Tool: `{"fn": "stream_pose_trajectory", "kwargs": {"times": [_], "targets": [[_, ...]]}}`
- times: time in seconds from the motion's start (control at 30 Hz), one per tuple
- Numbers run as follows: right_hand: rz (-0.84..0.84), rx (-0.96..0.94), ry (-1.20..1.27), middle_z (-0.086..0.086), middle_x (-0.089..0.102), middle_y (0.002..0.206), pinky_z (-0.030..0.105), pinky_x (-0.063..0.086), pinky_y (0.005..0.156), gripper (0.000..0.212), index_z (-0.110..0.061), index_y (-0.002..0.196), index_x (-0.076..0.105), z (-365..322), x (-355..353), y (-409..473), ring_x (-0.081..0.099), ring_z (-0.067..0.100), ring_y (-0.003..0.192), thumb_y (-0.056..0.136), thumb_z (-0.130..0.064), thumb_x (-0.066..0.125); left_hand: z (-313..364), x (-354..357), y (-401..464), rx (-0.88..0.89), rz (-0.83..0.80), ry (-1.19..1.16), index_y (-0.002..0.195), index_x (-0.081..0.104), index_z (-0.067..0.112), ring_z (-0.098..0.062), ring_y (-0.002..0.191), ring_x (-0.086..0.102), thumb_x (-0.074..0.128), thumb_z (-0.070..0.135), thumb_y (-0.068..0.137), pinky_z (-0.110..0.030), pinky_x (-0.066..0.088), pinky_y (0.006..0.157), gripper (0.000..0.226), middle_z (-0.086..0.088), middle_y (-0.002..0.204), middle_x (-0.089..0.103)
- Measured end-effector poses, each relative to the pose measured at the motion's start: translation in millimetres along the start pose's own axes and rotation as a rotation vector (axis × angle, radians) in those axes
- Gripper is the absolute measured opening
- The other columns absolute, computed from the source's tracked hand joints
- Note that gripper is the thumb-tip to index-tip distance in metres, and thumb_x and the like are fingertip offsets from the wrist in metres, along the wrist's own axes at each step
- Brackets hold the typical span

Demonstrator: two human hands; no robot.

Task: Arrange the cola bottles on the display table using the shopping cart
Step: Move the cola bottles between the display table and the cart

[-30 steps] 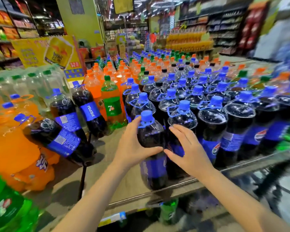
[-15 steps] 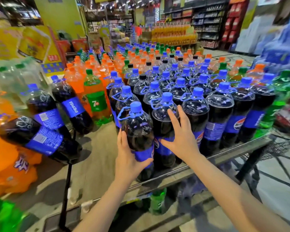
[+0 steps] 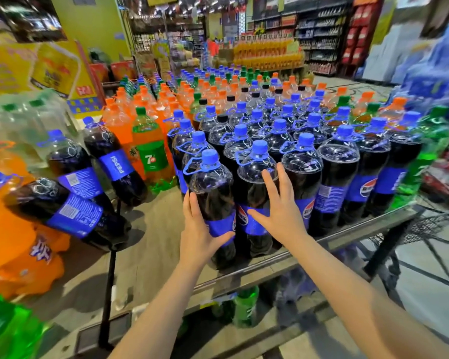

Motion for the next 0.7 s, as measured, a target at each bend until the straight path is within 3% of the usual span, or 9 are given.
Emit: {"fn": "stream_pose_trajectory", "kwargs": {"times": [0.07, 0.13, 0.23, 0.33, 0.43, 0.5, 0.7], "targets": [[-0.021, 0.013, -0.043, 0.01, -0.006, 0.159, 0.045, 0.052, 0.091, 0.103, -0.03, 0.151, 0.0, -2, 1, -3, 0.007, 0.034, 0.146, 0.08, -0.037, 0.074, 5, 1, -4, 0.026, 0.025, -0.002, 0.148, -0.005, 0.042, -0.028, 0.144, 0.029, 0.092, 0.039, 0.061, -0.048, 0.053, 0.084, 0.13, -0.007, 0.164, 0.004], [-0.05, 0.052, -0.075, 0.014, -0.005, 0.159, 0.044, 0.054, 0.087, 0.1, -0.031, 0.151, 0.0, -4, 1, -10, 0.01, 0.036, 0.145, 0.082, -0.037, 0.071, 11, 6, -15, 0.051, 0.067, 0.015, 0.15, -0.009, 0.037, -0.031, 0.148, 0.02, 0.089, 0.031, 0.068, -0.045, 0.046, 0.098, 0.128, -0.013, 0.164, 0.0], [-0.137, 0.11, -0.088, 0.02, 0.003, 0.158, 0.044, 0.043, 0.099, 0.091, -0.033, 0.15, 0.001, -2, 1, -36, 0.02, 0.038, 0.142, 0.086, -0.04, 0.066, 8, 19, -46, 0.131, 0.04, 0.12, 0.153, -0.019, 0.017, -0.04, 0.149, 0.008, 0.081, 0.031, 0.078, -0.051, 0.029, 0.115, 0.125, -0.025, 0.16, -0.002], [-0.253, 0.051, -0.203, 0.02, 0.024, 0.154, 0.053, 0.04, 0.104, 0.083, -0.024, 0.151, 0.013, 10, 3, -77, 0.028, 0.038, 0.14, 0.087, -0.045, 0.061, 0, 23, -74, 0.213, -0.058, 0.235, 0.156, 0.002, 0.009, -0.05, 0.142, 0.024, 0.059, 0.046, 0.086, -0.058, 0.036, 0.108, 0.098, -0.035, 0.156, 0.01], [-0.413, 0.105, -0.233, 0.013, 0.024, 0.156, 0.051, 0.028, 0.113, 0.075, -0.023, 0.152, 0.02, 26, 0, -126, 0.022, 0.032, 0.143, 0.09, -0.052, 0.051, -1, 22, -92, 0.215, -0.146, 0.342, 0.146, 0.038, 0.004, -0.049, 0.131, 0.041, 0.048, 0.05, 0.088, -0.063, 0.043, 0.097, 0.075, -0.033, 0.151, 0.028], [-0.485, 0.16, -0.232, 0.01, 0.025, 0.156, 0.047, 0.024, 0.115, 0.075, -0.024, 0.152, 0.022, 37, -6, -156, 0.022, 0.029, 0.144, 0.089, -0.062, 0.039, 2, 24, -105, 0.243, -0.188, 0.432, 0.137, 0.052, 0.003, -0.044, 0.128, 0.046, 0.046, 0.05, 0.087, -0.065, 0.043, 0.097, 0.068, -0.028, 0.144, 0.042], [-0.688, 0.182, -0.243, 0.011, 0.055, 0.135, 0.051, 0.047, 0.097, 0.074, -0.016, 0.137, 0.05, 82, -40, -228, 0.049, 0.032, 0.128, 0.083, -0.065, 0.038, 36, 59, -146, 0.34, -0.302, 0.532, 0.119, 0.063, 0.009, -0.034, 0.112, 0.054, 0.047, 0.052, 0.082, -0.051, 0.047, 0.093, 0.059, -0.016, 0.131, 0.058]]}}
Point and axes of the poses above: each hand's wrist, its own y-axis towards the middle knuckle, its own x-axis out of the palm, z = x × y, the point moved 2 cm from there along y, towards the middle knuckle
